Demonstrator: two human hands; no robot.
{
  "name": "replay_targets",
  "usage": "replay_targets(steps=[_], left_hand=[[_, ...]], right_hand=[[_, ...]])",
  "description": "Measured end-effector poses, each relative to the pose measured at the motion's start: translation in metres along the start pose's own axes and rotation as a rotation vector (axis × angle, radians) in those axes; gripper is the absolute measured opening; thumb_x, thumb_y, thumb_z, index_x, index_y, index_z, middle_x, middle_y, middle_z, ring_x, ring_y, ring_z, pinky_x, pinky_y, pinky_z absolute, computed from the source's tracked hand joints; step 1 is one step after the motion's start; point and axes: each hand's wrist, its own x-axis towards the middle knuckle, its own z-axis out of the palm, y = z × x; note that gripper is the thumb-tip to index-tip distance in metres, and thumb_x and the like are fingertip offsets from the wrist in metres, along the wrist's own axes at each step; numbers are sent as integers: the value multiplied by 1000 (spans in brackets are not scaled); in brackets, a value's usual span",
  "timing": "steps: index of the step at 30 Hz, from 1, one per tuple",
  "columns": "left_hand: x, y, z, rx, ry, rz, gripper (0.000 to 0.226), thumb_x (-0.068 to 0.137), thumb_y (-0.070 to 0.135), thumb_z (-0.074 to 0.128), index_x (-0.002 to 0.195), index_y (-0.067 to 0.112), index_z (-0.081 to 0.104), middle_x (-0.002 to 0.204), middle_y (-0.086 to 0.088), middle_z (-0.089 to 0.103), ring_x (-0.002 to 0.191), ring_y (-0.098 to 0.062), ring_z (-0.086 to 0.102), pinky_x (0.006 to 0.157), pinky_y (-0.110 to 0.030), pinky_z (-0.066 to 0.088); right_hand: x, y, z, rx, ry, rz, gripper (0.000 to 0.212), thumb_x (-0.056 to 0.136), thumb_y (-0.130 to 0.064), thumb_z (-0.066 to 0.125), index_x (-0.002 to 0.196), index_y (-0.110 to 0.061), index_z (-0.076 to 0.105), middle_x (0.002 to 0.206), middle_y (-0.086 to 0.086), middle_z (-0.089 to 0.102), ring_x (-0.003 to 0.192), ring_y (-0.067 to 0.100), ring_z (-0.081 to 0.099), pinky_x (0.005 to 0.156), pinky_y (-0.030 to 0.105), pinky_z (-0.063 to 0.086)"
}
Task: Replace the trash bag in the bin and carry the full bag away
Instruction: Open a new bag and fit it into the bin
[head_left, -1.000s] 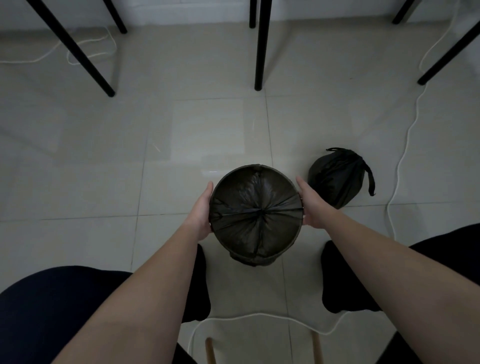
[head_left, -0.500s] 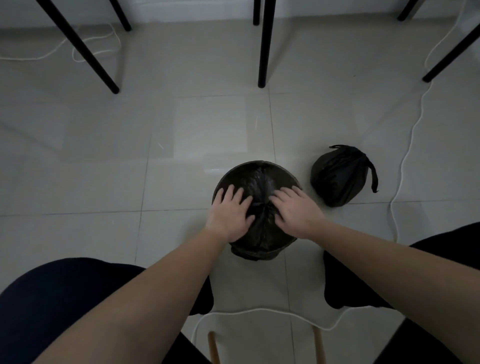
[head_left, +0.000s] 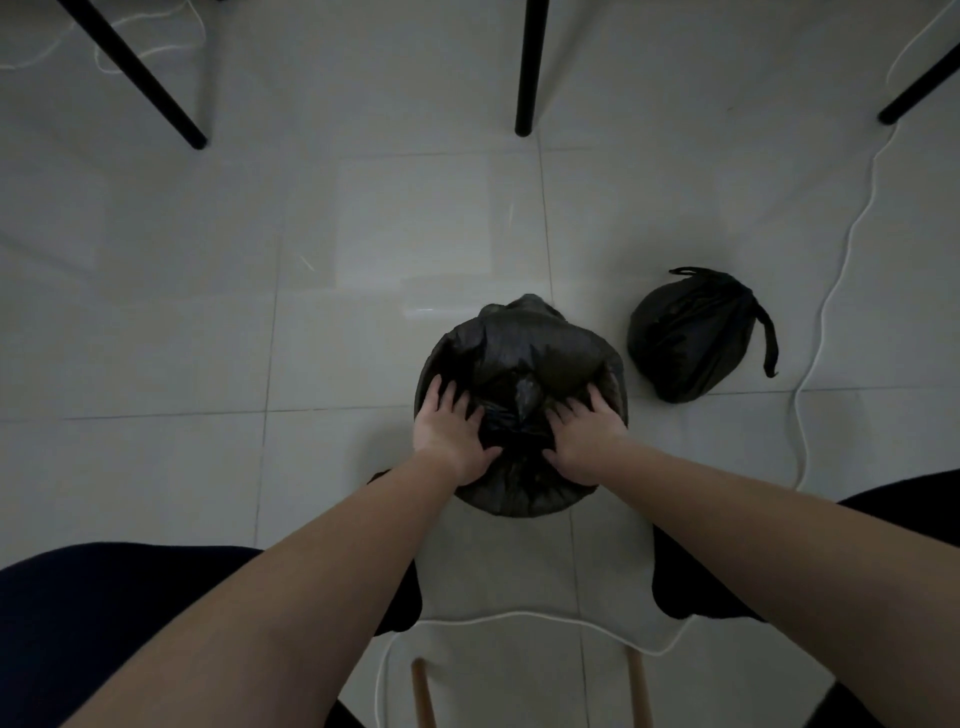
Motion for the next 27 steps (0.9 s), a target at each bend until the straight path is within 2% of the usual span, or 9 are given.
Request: replay_targets(steps=[3, 7, 11, 14, 19, 21, 23, 25, 27], left_hand=[[-1, 1, 0, 4, 3, -14, 88, 97, 77, 12, 167, 24, 7, 175, -5, 6, 161, -29, -7, 123, -55, -18], [-9, 4, -7, -48, 29, -28, 86, 101, 70, 19, 167, 16, 8, 175, -6, 6, 161, -26, -4, 127, -50, -9], [-12, 11, -7, -191, -9, 41, 76, 103, 65, 23, 167, 24, 13, 174, -4, 14, 161, -27, 7, 128, -48, 4], [-9, 12, 4, -129, -78, 42, 72, 103, 67, 19, 166, 33, 12, 174, -2, 13, 161, -27, 7, 127, -53, -5], [-1, 9, 5, 40, -116, 37, 76, 101, 70, 13, 167, 32, 10, 175, -3, 8, 161, -29, -1, 123, -57, -18], [-4, 10, 2, 41, -102, 37, 76, 102, 69, 14, 166, 29, 13, 174, -4, 10, 161, -29, -2, 123, -56, -17], [-11, 11, -1, 14, -87, 37, 75, 103, 67, 17, 166, 25, 17, 174, -5, 13, 161, -28, 1, 125, -55, -13], [-20, 12, -6, -38, -70, 44, 74, 105, 64, 21, 165, 22, 23, 173, -6, 18, 160, -28, 7, 127, -53, -8], [-28, 16, -11, -73, -74, 66, 70, 106, 61, 22, 164, 22, 28, 171, -7, 24, 159, -29, 12, 127, -53, -6]], right_hand=[[1, -1, -4, 2, 7, -2, 81, 103, -59, 24, 162, -5, 14, 168, 11, 24, 156, 27, 17, 124, 55, -10], [-11, 4, -9, -53, 138, -44, 75, 104, -54, 27, 160, -5, 25, 165, 14, 32, 153, 29, 27, 126, 54, -2], [-17, 12, -1, -37, 108, -85, 72, 103, -56, 27, 158, -10, 34, 161, 10, 40, 149, 27, 34, 126, 53, -2], [-9, 9, 5, -79, -9, -62, 74, 103, -60, 23, 161, -13, 26, 163, 7, 36, 153, 24, 27, 125, 55, -10], [-1, -4, -6, -16, -144, -52, 76, 104, -61, 21, 163, -14, 15, 169, 4, 22, 158, 24, 14, 123, 56, -15], [-1, -3, -8, 9, -107, -69, 73, 104, -58, 26, 162, -13, 22, 167, 6, 29, 156, 25, 20, 125, 56, -7], [-8, -1, -11, -4, 10, -128, 62, 102, -51, 35, 151, -14, 44, 155, 8, 47, 145, 27, 39, 124, 53, 12], [-16, 6, -17, -33, 202, -234, 37, 97, -39, 46, 120, -18, 66, 123, 7, 68, 117, 29, 61, 102, 42, 38], [-23, 15, -21, -71, 416, -346, 20, 88, -32, 53, 93, -20, 69, 94, 3, 71, 90, 29, 65, 78, 37, 44]])
